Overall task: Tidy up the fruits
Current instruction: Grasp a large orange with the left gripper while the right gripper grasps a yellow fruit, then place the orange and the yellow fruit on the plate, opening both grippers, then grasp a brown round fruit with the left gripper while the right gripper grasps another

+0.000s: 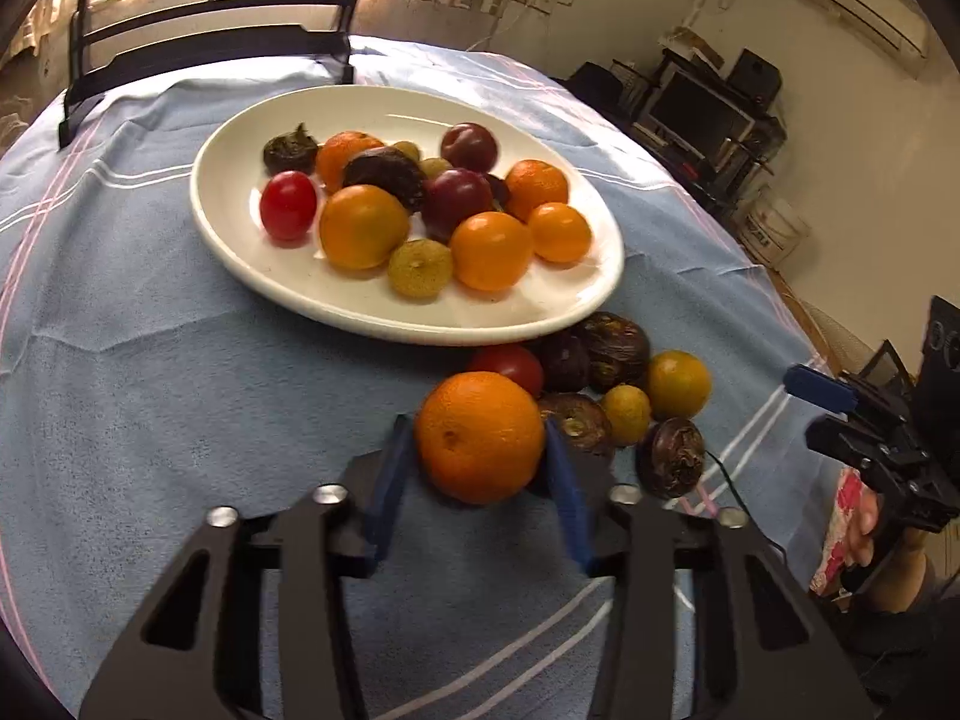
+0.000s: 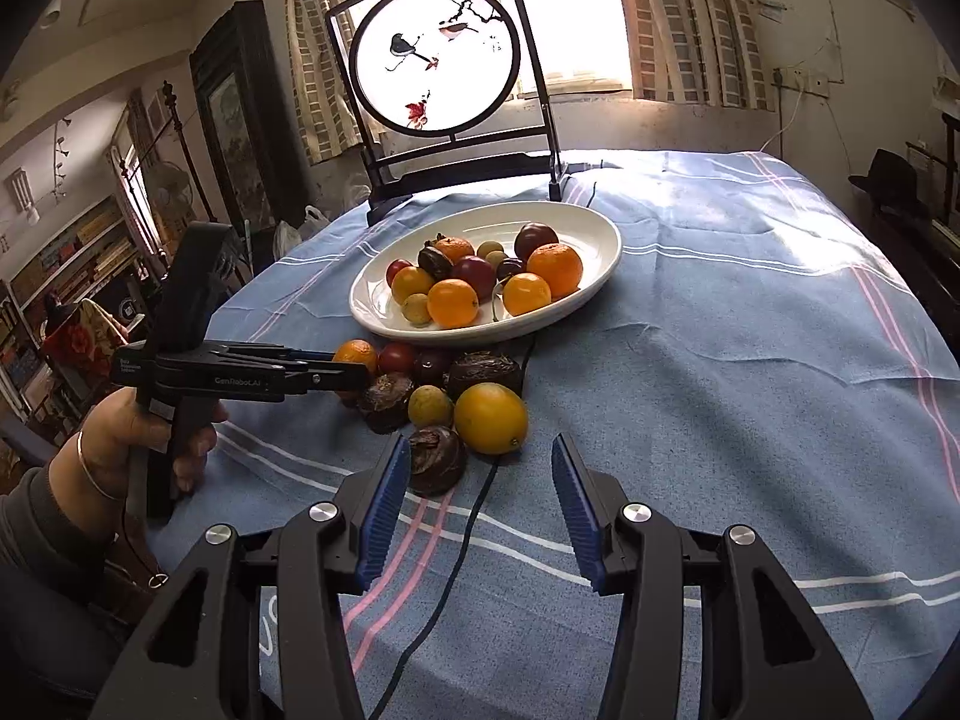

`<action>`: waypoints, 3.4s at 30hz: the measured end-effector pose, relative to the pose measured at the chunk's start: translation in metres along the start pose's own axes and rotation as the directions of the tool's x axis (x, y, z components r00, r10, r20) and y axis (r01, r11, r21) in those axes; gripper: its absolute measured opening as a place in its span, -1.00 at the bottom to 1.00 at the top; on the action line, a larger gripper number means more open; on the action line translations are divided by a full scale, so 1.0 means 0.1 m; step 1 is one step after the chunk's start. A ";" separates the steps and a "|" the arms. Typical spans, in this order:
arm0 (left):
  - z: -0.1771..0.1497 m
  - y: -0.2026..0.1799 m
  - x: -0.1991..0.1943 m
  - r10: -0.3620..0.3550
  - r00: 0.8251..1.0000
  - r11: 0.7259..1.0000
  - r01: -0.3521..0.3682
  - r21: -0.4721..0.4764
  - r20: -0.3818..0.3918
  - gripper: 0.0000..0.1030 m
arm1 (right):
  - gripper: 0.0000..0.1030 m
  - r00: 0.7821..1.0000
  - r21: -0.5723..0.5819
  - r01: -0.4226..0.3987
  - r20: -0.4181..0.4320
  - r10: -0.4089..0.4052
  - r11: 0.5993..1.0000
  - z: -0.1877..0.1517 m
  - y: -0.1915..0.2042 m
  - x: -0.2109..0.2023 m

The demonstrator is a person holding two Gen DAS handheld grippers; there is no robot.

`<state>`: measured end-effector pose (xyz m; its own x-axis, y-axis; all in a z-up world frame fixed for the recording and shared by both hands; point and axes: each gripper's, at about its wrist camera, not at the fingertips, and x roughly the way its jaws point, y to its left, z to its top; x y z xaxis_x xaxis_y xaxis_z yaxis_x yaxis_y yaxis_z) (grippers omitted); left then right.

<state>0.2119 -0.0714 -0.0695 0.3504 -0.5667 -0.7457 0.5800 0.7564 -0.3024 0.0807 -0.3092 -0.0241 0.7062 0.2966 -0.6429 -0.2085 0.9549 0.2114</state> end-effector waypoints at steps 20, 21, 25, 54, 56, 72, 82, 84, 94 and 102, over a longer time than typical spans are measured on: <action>-0.44 -0.23 -0.84 0.101 0.980 0.994 -0.108 0.034 0.174 -0.21 | -0.25 0.980 0.133 -0.063 -0.178 0.087 0.989 0.24 -0.15 0.80; -0.44 -0.22 -0.83 0.106 0.980 0.993 -0.113 0.032 0.171 -0.21 | -0.25 0.983 0.135 -0.063 -0.161 0.085 0.989 0.23 -0.15 0.76; -0.46 -0.20 -0.80 0.090 0.981 0.995 -0.094 0.019 0.172 -0.21 | -0.25 0.992 0.080 -0.050 -0.109 0.058 0.996 0.23 -0.07 0.54; 1.28 0.33 0.09 0.215 0.963 0.977 -0.214 -0.026 0.165 0.17 | 0.02 0.999 -0.009 0.025 0.020 -0.025 1.000 1.79 0.12 1.47; 1.20 0.30 0.00 0.216 0.961 0.976 -0.214 -0.030 0.173 0.20 | 0.02 0.999 -0.013 0.020 0.028 -0.020 1.000 1.70 0.12 1.33; -0.18 -0.55 -0.17 0.251 0.966 0.936 -0.259 0.239 0.066 0.44 | 0.12 1.000 0.034 -0.001 0.016 0.001 0.999 0.10 0.14 -0.02; -0.11 -0.68 0.17 0.225 0.974 0.940 -0.212 0.269 -0.019 -0.21 | 0.22 0.999 0.085 0.027 0.042 -0.030 0.996 -0.02 -0.06 -0.23; -0.06 -0.67 0.22 0.218 0.975 0.946 -0.204 0.253 -0.030 -0.21 | 0.22 0.999 0.083 0.017 0.041 -0.020 0.996 -0.03 -0.04 -0.21; -0.06 -0.65 0.13 0.183 0.983 0.960 -0.178 0.215 -0.003 -0.24 | 0.22 0.999 0.047 -0.013 -0.029 0.014 0.999 -0.09 0.11 -0.01; -0.31 -0.53 -0.36 0.181 0.982 0.968 -0.188 0.169 0.055 -0.24 | 0.22 0.993 -0.051 -0.026 -0.113 0.020 0.998 -0.03 0.37 0.30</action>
<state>0.1460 -0.0806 -0.0451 0.4895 -0.4374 -0.7544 0.6193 0.7834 -0.0523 0.0922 -0.2649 -0.0374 0.6205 0.3157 -0.7178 -0.2610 0.9463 0.1905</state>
